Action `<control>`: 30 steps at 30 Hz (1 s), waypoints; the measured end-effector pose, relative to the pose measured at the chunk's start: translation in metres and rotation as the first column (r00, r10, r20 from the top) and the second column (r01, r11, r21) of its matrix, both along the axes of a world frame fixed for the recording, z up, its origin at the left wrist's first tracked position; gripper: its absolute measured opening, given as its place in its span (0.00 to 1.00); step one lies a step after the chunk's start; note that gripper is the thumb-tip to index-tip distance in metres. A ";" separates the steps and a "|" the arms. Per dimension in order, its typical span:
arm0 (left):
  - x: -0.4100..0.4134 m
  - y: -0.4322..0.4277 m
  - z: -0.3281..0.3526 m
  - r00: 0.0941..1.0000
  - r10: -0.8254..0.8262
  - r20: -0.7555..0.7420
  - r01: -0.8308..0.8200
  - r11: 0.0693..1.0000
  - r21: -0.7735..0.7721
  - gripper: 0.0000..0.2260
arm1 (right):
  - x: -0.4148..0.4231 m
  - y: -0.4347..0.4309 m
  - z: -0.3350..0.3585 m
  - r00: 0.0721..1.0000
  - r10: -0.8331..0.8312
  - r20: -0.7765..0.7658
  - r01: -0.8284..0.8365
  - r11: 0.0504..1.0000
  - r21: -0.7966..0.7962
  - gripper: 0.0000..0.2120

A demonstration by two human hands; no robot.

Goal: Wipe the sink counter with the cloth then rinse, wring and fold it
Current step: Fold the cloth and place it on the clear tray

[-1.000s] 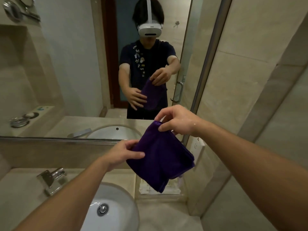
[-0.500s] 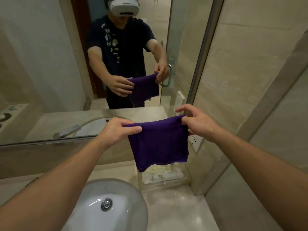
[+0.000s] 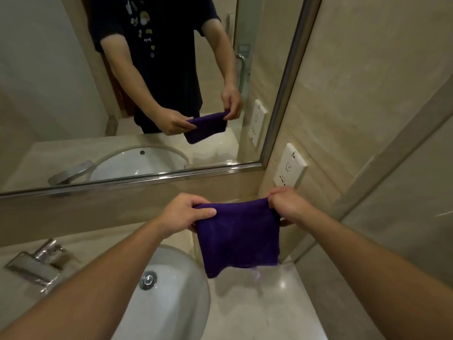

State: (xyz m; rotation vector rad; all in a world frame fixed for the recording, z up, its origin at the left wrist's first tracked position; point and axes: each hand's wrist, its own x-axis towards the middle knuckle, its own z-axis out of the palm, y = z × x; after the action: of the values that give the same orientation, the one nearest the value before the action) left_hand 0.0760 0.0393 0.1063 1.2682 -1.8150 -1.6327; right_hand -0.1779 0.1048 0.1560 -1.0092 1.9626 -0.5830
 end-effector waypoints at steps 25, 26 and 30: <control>-0.054 -0.099 -0.148 0.856 0.466 0.222 -0.485 0.874 0.034 0.03 | -0.020 -0.116 -0.177 0.982 -0.126 -0.139 0.123 0.992 -0.032 0.17; -0.053 -0.100 -0.150 0.830 0.474 0.294 -0.493 0.870 -0.011 0.05 | -0.019 -0.117 -0.179 0.979 -0.108 -0.175 0.105 0.994 -0.026 0.20; -0.043 -0.080 -0.152 0.734 0.485 0.476 -0.430 0.874 -0.227 0.11 | -0.014 -0.105 -0.189 0.967 -0.017 -0.254 0.013 1.000 -0.016 0.28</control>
State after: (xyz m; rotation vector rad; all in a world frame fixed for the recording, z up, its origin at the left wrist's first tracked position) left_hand 0.0333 -0.0407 -0.0456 2.0621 -1.6245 -0.9610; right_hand -0.1916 -0.0002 -0.0330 -1.1247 2.1938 -0.4953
